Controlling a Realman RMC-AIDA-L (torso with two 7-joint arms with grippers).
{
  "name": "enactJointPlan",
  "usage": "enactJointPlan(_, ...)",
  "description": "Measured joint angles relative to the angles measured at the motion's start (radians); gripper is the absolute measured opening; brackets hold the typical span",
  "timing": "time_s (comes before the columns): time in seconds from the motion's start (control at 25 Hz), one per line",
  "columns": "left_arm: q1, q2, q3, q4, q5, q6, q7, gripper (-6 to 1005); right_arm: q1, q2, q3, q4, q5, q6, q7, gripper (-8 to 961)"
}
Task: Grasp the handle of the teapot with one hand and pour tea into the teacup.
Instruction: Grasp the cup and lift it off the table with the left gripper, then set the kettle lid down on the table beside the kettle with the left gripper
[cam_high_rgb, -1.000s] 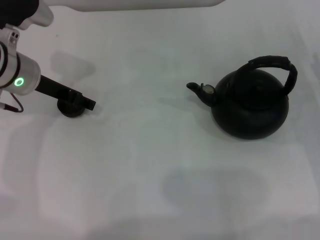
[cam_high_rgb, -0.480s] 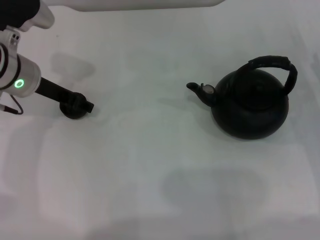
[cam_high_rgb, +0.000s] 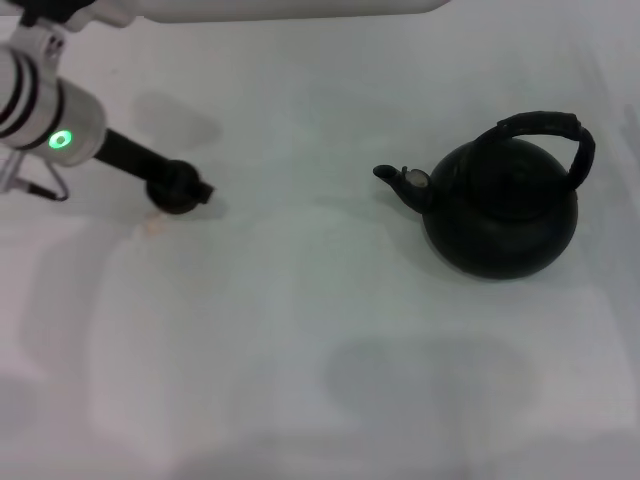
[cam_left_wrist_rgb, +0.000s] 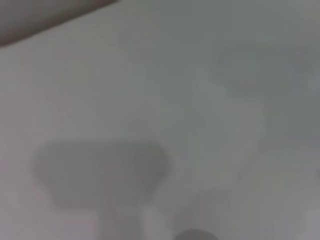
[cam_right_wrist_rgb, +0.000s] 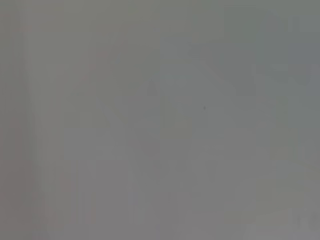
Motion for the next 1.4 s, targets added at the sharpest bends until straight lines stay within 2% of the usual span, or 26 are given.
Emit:
enactJointPlan(0.12, -0.021, 0.000, 0.031, -0.002, -0.023, -0.002, 0.002, 700, 0.000, 0.000, -0.002, 0.000, 0.000, -0.001, 0.000, 841)
enactJointPlan(0.36, -0.118, -0.003, 0.204, -0.036, -0.102, -0.024, 0.022, 699, 0.000, 0.000, -0.004, 0.000, 0.000, 0.000, 0.000, 840)
enactJointPlan(0.64, -0.136, -0.004, 0.274, -0.043, -0.155, -0.034, 0.026, 700, 0.000, 0.001, -0.005, 0.001, 0.000, 0.001, 0.000, 838)
enactJointPlan(0.92, -0.146, -0.007, 0.388, -0.058, -0.169, -0.092, 0.027, 699, 0.000, 0.002, -0.005, 0.000, -0.001, 0.002, 0.000, 836)
enactJointPlan(1.2, -0.149, -0.010, 0.441, -0.083, -0.177, -0.129, 0.027, 699, 0.000, 0.002, -0.005, 0.000, -0.001, 0.003, 0.000, 835)
enactJointPlan(1.4, -0.149, -0.010, 0.445, -0.111, -0.181, -0.152, 0.027, 700, 0.000, 0.003, -0.005, -0.001, -0.001, 0.005, 0.000, 834)
